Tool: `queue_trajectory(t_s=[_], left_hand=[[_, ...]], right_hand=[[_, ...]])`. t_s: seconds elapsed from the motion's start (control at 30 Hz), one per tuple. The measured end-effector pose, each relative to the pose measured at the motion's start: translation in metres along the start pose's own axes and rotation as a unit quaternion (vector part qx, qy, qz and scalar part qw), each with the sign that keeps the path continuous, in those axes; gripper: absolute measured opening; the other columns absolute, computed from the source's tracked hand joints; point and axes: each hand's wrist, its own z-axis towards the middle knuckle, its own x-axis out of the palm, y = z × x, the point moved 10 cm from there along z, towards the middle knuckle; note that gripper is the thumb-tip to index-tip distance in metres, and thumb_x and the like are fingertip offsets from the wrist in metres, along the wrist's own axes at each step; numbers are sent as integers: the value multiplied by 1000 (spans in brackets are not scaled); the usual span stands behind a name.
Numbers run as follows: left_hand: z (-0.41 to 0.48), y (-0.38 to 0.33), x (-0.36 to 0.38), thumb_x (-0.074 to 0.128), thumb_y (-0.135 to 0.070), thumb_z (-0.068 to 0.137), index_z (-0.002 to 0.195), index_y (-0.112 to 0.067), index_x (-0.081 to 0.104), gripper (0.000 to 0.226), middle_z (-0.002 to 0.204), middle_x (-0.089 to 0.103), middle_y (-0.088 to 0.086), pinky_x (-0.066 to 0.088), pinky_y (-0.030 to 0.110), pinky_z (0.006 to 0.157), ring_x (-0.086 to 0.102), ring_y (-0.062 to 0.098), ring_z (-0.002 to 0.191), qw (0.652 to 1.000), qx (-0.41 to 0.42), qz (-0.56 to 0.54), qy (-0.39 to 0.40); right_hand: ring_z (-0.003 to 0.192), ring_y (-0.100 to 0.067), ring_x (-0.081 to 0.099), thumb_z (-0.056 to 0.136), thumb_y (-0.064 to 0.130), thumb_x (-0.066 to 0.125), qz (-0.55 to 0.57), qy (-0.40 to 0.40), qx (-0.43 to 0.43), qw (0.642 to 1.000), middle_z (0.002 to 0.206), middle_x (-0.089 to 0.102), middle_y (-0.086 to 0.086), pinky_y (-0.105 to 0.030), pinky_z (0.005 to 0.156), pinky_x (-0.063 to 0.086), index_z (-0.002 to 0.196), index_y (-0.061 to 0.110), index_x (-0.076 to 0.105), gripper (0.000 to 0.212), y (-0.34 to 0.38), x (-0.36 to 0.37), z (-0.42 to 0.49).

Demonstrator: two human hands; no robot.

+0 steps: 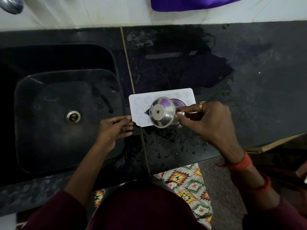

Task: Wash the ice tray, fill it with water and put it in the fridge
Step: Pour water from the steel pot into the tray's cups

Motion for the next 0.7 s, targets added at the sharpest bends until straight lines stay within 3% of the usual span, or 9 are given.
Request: queue_trajectory(t_s=[0.7], left_hand=[[-4, 4, 4, 74, -15, 89, 92, -8, 74, 8, 73, 76, 5, 61, 26, 55, 70, 10, 59, 1000, 0, -5, 3]], right_hand=[[64, 0, 70, 77, 48, 82, -25, -2, -6, 1000, 70, 76, 12, -32, 69, 62, 93, 32, 82, 23, 0, 10, -6]])
